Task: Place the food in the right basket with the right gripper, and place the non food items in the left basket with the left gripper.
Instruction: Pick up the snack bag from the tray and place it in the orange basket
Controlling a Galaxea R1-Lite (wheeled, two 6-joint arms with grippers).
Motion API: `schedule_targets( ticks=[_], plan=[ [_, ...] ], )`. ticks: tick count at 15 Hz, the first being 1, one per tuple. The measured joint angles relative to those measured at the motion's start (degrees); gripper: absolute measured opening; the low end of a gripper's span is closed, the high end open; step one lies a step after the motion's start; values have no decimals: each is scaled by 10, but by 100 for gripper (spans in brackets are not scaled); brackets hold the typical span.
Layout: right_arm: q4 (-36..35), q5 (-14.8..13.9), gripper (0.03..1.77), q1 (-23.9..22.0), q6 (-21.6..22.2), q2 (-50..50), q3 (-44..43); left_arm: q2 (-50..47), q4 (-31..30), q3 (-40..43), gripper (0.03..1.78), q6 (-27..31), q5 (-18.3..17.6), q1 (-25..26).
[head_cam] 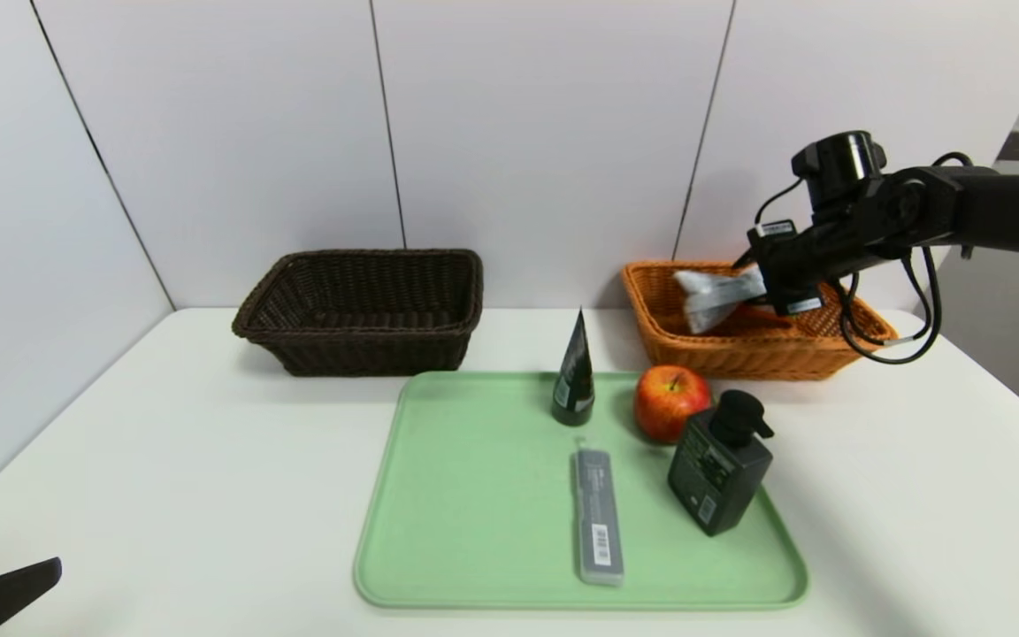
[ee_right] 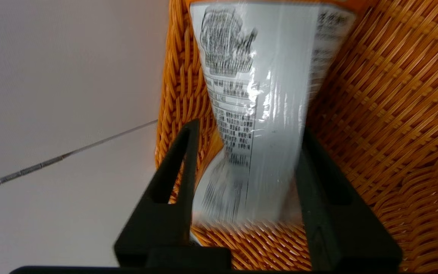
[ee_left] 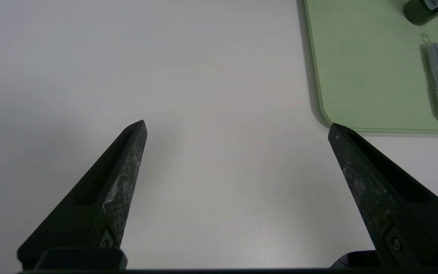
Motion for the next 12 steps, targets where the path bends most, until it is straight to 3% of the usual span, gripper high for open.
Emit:
schedule_targets(
  ticks=[5,9,12],
  plan=[
    [3,0,128,0,-2,1,0,-4,2,7,169,0,0,0],
    [3,12,145,2,-12,-36,0,-10,3,8,169,0,0,0],
    [35,32,153,13,-72,-85,1,-16,3,9,169,0,0,0]
  ],
)
